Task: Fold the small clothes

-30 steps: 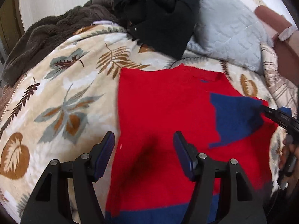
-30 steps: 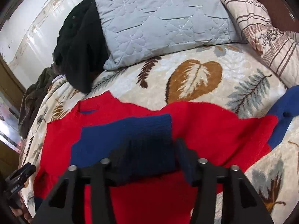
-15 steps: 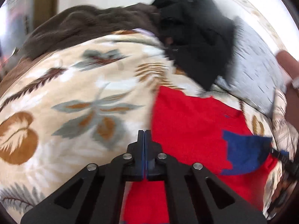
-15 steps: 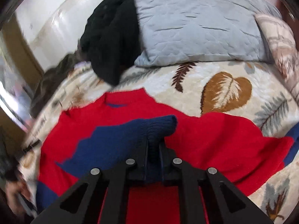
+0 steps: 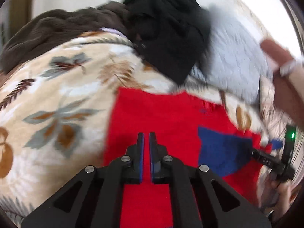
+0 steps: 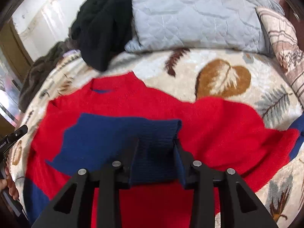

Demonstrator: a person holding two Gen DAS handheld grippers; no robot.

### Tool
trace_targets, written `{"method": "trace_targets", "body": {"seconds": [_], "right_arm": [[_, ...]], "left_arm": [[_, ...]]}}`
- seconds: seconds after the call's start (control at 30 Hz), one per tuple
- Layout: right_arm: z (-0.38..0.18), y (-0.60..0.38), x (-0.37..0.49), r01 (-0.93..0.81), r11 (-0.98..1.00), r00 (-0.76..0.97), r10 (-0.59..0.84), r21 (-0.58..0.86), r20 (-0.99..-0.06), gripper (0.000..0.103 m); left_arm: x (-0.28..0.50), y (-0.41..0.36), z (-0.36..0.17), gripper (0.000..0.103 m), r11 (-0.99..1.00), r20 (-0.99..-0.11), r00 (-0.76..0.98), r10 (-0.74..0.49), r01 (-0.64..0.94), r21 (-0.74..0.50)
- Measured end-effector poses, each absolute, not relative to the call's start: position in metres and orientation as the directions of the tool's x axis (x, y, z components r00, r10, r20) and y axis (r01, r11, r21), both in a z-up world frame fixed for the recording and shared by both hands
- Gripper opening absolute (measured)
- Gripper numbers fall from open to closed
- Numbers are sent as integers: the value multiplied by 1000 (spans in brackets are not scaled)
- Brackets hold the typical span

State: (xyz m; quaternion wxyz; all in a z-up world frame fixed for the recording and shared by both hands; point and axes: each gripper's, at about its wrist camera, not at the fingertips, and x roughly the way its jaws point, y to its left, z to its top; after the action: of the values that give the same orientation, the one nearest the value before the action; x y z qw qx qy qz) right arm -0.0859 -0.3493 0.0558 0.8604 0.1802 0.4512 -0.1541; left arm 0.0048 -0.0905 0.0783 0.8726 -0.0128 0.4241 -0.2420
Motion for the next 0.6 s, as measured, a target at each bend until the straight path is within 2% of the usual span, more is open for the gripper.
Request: {"method": "trace_targets", "body": {"seconds": [0.17, 0.3, 0.37, 0.5, 0.6], "right_arm": [[55, -347, -84, 421, 898, 528, -128, 129, -839, 36], [68, -344, -91, 416, 904, 552, -166, 97, -817, 38], [75, -345, -98, 417, 903, 566, -171, 101, -806, 43], [92, -367, -118, 429, 880, 600, -111, 202, -792, 47], [103, -405, -152, 483, 843, 620, -137, 238, -772, 54]], "left_arm": [[14, -110, 33, 3, 899, -819, 458, -347, 410, -151], [4, -110, 43, 3, 897, -802, 483, -352, 418, -142], [-4, -114, 53, 3, 893, -789, 490, -370, 422, -157], [-21, -139, 67, 9, 868, -782, 475, -404, 470, -163], [-36, -166, 70, 10, 844, -783, 458, -421, 514, -154]]}}
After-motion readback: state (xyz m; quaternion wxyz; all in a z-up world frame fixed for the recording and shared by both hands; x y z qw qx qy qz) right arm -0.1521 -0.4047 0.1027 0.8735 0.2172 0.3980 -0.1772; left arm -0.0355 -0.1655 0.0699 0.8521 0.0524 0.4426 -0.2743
